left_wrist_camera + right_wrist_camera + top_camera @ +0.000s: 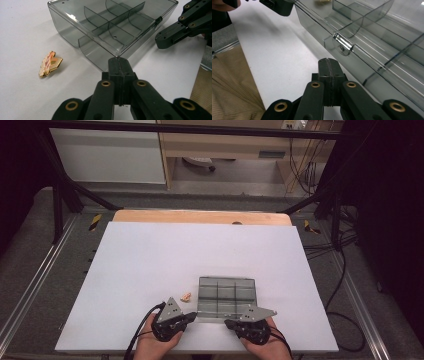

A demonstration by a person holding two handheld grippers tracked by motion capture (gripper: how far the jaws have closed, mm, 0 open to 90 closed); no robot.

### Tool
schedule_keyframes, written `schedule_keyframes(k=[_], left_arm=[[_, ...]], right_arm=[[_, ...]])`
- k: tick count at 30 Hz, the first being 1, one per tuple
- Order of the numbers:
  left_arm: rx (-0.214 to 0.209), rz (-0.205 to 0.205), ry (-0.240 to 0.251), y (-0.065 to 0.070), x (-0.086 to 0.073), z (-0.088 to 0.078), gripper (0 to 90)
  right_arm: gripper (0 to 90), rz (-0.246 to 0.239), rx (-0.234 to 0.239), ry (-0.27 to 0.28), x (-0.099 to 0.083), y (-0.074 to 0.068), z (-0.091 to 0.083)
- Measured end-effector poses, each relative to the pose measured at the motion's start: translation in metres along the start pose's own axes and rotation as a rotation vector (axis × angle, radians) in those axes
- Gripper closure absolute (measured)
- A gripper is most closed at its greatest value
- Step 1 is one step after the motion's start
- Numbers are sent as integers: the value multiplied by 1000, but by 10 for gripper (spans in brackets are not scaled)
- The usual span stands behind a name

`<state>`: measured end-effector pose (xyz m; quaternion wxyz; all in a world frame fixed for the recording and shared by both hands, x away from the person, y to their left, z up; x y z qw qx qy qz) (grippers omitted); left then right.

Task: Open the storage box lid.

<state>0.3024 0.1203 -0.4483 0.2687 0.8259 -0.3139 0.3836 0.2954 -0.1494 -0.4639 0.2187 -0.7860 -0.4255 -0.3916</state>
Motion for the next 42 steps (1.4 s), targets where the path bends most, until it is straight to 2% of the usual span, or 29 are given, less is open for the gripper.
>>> schedule_keyframes(k=[18,21,24,35,38,39,41,42], left_arm=[[2,1,0,0,0,0,900],[-1,-1,6,0,1,0,900],[0,0,8,-1,1,0,900],[-5,6,-1,-1,2,2,900],[-12,15,-18,3,0,7,900],[-16,16,-14,3,1,7,900],[-19,16,-14,3,2,6,900],[-18,14,-14,3,1,6,900]], right_arm=[[900,13,-23,-13,-2,6,2],[900,20,-13,43,2,4,-2],[900,7,-29,47,2,2,-5],[900,19,-28,65,2,4,-6],[900,23,-12,111,4,4,-8],[900,21,-15,103,4,4,-7],[900,-3,-35,51,2,3,-5],[900,3,-30,48,1,3,-4]])
Point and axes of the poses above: each handheld gripper's, and its own axes: z roughly forward along the jaws, x roughly out of its top, y roughly to its right, the point moved 1 cm from there along z, roughly forward along the jaws, and after that the axes turned 7 degrees about -z, right-handed, at the moved point
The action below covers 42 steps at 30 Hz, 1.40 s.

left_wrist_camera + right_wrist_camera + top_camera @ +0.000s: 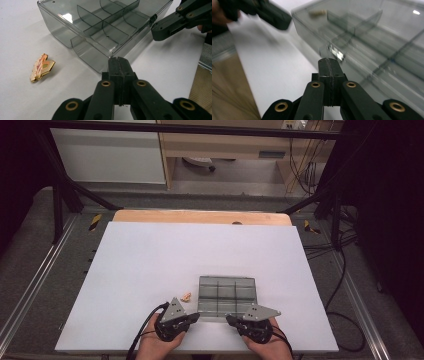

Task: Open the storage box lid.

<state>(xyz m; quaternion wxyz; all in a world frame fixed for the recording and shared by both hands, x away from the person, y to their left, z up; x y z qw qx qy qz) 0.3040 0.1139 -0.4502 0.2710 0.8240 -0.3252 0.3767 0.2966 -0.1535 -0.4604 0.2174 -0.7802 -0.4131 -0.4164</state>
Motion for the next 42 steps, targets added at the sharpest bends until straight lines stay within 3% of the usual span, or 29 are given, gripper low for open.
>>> schedule_keyframes(k=[14,26,42], left_arm=[[7,-4,39,-1,2,-5,900],[23,-5,-1,-5,0,-3,900],[17,-5,21,-4,0,-4,900]], right_arm=[[900,11,15,-34,-3,1,4],[900,14,18,-49,-4,1,5],[900,14,16,-61,-5,2,6]])
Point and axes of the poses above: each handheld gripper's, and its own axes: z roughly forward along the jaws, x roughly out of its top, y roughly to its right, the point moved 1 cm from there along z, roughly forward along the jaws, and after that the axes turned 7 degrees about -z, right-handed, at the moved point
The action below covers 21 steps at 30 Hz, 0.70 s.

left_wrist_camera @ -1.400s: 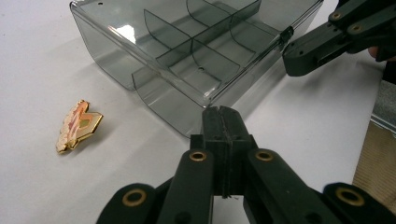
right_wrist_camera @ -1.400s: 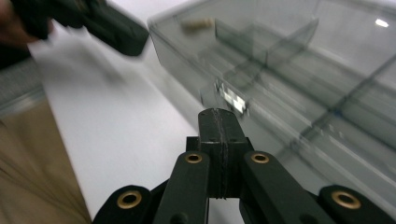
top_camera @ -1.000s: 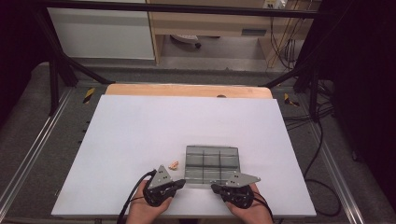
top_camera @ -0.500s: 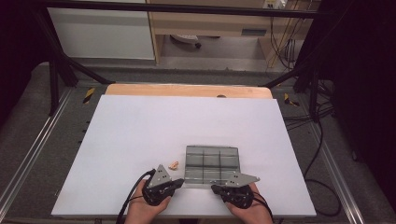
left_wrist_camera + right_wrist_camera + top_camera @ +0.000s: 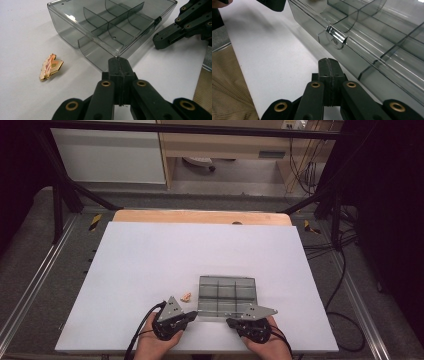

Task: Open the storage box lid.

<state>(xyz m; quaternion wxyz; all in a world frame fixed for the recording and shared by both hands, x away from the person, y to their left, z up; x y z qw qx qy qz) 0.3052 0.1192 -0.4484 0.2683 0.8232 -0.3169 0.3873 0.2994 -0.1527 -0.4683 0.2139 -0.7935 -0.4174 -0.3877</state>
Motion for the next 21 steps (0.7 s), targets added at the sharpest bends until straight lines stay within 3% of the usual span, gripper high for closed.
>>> schedule_keyframes(k=[6,21], left_arm=[[-2,-1,22,0,1,-1,900],[7,4,-6,-1,0,0,900]], right_arm=[[900,0,3,-8,0,0,1],[900,6,5,-10,-1,0,1]])
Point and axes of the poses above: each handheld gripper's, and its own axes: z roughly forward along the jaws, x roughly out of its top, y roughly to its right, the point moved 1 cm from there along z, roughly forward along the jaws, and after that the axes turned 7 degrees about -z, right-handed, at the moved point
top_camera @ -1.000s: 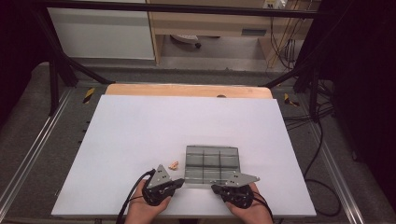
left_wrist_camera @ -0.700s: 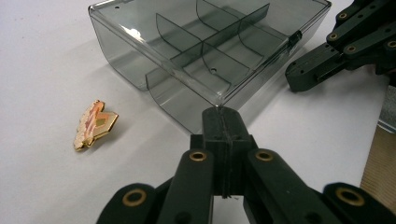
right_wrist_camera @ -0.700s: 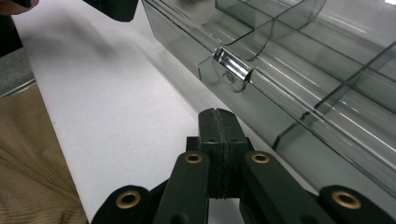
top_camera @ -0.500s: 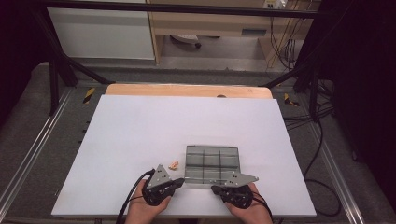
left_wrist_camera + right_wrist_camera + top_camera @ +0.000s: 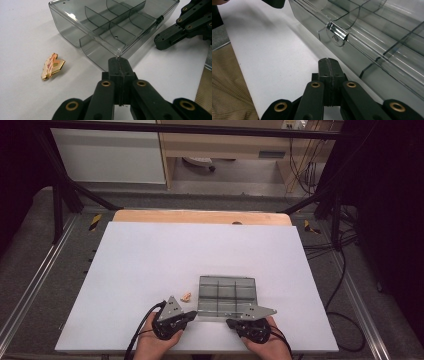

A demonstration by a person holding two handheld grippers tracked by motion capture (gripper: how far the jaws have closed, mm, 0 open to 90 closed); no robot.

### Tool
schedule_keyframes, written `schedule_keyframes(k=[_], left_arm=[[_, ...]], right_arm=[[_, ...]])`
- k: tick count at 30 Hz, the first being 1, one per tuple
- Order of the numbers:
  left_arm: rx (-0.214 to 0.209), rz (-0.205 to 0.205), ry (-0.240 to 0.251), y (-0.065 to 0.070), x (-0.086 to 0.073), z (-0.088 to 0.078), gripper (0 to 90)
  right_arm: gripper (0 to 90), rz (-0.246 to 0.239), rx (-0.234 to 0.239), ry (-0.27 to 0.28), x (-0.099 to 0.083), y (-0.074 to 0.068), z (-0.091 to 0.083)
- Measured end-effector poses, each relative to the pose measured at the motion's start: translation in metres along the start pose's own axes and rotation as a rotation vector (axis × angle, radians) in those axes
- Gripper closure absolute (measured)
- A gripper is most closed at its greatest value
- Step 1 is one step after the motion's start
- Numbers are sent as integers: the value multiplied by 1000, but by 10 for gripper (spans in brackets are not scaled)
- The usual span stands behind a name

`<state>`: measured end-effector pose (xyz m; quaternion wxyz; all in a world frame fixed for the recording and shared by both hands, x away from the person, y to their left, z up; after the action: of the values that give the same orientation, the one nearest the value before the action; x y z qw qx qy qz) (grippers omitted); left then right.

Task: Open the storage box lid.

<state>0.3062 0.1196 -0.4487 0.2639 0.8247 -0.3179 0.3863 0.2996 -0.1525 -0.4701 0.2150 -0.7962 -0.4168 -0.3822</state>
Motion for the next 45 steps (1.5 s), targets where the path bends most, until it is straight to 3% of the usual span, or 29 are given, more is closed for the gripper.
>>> schedule_keyframes(k=[23,27,34,37,41,43,45], left_arm=[[-5,-6,9,0,0,0,900],[-5,-8,10,0,0,0,900],[-5,-7,14,0,1,1,900],[-3,-6,10,0,1,1,900],[-4,-6,10,0,1,1,900],[-5,-11,20,-1,2,1,900],[-7,-7,9,0,2,2,900]], right_arm=[[900,9,-4,3,0,1,0],[900,20,-17,80,5,2,-6],[900,21,-33,91,5,2,-8],[900,22,-29,80,4,3,-7],[900,17,-32,15,0,3,-2],[900,22,-26,93,6,3,-7],[900,-2,-45,143,10,1,-11]])
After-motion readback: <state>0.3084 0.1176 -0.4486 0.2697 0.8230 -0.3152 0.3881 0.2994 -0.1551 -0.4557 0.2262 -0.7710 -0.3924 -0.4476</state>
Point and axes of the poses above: each handheld gripper's, and its own axes: z roughly forward along the jaws, x roughly out of its top, y roughly to its right, the point moved 1 cm from there along z, roughly forward along the jaws, and after that the axes turned 7 degrees about -z, right-handed, at the moved point
